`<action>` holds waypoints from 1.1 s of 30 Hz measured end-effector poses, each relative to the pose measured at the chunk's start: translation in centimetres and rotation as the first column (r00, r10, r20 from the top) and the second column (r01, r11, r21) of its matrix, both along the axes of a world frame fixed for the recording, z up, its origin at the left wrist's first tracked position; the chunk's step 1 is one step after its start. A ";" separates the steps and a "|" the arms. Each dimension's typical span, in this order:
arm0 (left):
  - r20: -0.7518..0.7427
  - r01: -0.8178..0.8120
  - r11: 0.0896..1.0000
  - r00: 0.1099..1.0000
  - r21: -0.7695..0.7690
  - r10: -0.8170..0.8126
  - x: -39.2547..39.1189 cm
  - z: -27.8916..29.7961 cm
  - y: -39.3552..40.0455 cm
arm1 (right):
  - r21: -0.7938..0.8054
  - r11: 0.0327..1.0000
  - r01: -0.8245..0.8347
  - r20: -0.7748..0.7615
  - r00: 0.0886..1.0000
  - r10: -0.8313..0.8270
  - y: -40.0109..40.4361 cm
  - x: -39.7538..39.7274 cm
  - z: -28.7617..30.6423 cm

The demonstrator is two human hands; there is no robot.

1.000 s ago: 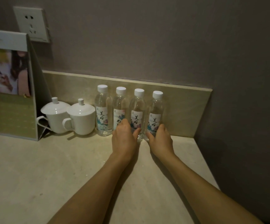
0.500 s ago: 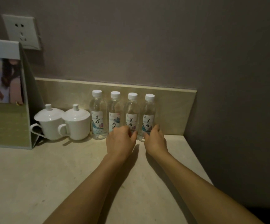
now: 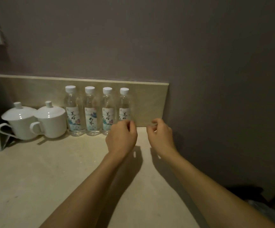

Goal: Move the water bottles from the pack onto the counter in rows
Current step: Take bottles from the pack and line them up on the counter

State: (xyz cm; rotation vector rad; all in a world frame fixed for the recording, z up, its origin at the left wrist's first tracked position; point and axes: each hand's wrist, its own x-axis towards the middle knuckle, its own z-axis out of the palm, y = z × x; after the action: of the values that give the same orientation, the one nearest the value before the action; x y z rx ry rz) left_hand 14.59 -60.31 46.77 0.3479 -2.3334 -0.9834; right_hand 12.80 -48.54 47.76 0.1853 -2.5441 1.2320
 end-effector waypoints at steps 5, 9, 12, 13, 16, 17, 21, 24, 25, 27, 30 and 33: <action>-0.062 0.028 0.997 0.998 0.068 -0.024 1.1 1.6 7.0 | -0.108 0.994 -0.025 -0.119 0.993 0.012 6.6 2.1 1.4; -0.088 0.088 0.991 0.993 0.097 -0.080 1.9 1.9 14.7 | -0.118 0.992 -0.047 -0.164 0.986 0.027 14.7 3.7 1.9; -0.134 0.131 0.987 0.984 0.094 -0.118 2.6 2.0 20.8 | -0.135 0.990 0.031 -0.219 0.974 -0.060 20.8 4.4 1.6; -0.142 0.157 0.983 0.980 0.096 -0.143 2.9 2.0 22.8 | -0.145 0.988 0.055 -0.226 0.970 -0.087 22.8 4.6 1.3; -0.136 0.238 0.964 0.966 0.119 -0.222 3.5 1.8 28.5 | -0.184 0.976 0.116 -0.241 0.957 -0.160 28.5 5.5 0.3; -0.130 0.267 0.955 0.959 0.127 -0.251 3.5 1.6 30.5 | -0.192 0.972 0.139 -0.234 0.955 -0.183 30.5 5.7 0.0; -0.080 0.374 0.918 0.927 0.131 -0.366 3.0 0.5 37.6 | -0.211 0.952 0.222 -0.201 0.943 -0.264 37.4 5.8 -1.5; -0.032 0.448 0.878 0.893 0.168 -0.450 2.2 -0.9 42.4 | -0.245 0.926 0.289 -0.137 0.935 -0.328 42.1 5.5 -3.7; -0.008 0.470 0.862 0.879 0.191 -0.477 1.9 -1.9 44.0 | -0.245 0.917 0.314 -0.110 0.931 -0.348 43.7 5.3 -4.7; 0.067 0.498 0.835 0.849 0.234 -0.525 1.4 -4.3 47.2 | -0.223 0.904 0.365 -0.049 0.922 -0.384 46.8 5.0 -6.8; 0.209 0.506 0.812 0.794 0.291 -0.571 -0.2 -8.8 51.9 | -0.173 0.887 0.429 0.046 0.903 -0.428 51.6 4.1 -9.9; 0.298 0.495 0.790 0.742 0.362 -0.601 -2.3 -12.5 55.6 | -0.132 0.875 0.466 0.169 0.880 -0.444 55.6 2.2 -12.9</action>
State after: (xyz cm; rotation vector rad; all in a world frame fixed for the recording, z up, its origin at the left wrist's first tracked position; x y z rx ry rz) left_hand 12.25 -4.74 34.23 -0.0843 -2.7571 -1.6530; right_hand 15.03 7.06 34.84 -0.5274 -2.3709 1.2836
